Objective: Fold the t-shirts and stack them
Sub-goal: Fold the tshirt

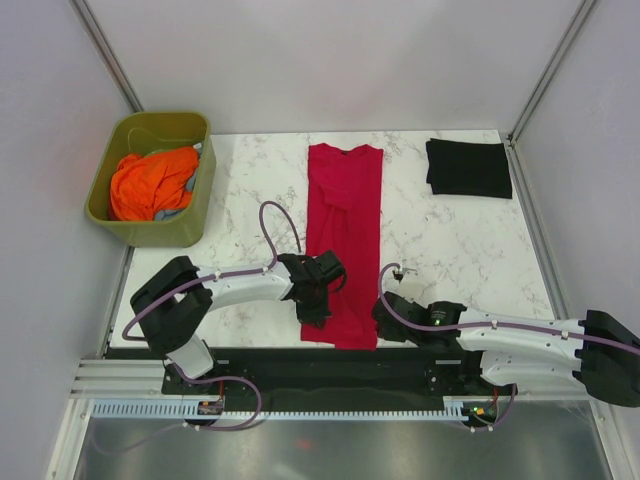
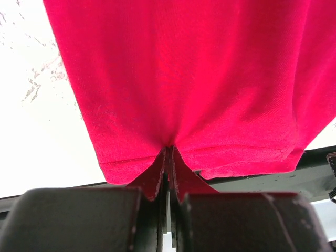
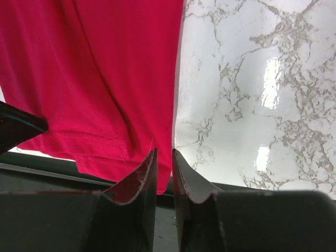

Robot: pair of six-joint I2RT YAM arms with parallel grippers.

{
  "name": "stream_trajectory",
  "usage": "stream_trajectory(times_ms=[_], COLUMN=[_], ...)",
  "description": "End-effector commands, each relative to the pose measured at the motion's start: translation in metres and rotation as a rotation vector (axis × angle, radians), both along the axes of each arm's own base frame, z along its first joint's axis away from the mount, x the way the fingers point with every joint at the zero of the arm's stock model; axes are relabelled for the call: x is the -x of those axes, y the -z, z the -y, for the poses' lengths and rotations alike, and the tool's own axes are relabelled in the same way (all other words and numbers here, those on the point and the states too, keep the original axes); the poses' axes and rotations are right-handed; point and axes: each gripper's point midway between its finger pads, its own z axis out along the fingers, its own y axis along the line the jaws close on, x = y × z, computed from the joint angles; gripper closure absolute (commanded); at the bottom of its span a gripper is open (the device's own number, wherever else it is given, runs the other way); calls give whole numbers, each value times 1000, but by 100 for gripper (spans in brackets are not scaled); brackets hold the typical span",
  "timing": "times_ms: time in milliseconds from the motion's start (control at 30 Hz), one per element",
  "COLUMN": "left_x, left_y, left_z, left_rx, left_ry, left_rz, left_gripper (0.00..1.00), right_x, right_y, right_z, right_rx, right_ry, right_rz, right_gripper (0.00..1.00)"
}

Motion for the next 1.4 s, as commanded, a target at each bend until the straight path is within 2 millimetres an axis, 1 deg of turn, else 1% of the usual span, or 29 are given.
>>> stream_trajectory(times_ms=[0,67,167,200,267,467,733,867,1000,1167,1367], left_x=[-4,-5,-6,-7,-7,-5,-3,-1,3,8,14], left_y=[-12,-13,-17,-18,-19,-22,-19,-23,-23,-18,-12], left_z=[8,10,13,14,15,16,4,1,-4,-15,-24], left_rx=[19,21,31,35,38,45,12,23,17,-8,-32], left_ry=[8,10,14,13,15,18,14,19,21,28,45], left_rz=[35,38,46,51,51,55,59,64,59,50,34], left_gripper=[94,86,85,88,98,98,98,98,98,98,98], right_x=[-3,-3,-3,-3,-2,-2,-3,-4,-2,-2,-1], right_y=[0,-1,-1,-1,0,1,2,3,6,7,11], right_z=[-2,-2,-2,-2,-1,-1,-3,-6,-11,-15,-15], right_rx=[-14,-17,-19,-20,-18,-18,-8,-13,-25,-31,-22], right_ry=[5,5,8,8,10,12,8,7,-1,-5,-2], right_rz=[14,14,14,15,12,10,6,4,-11,-16,-29], right_gripper=[75,75,75,75,75,75,75,75,74,72,71])
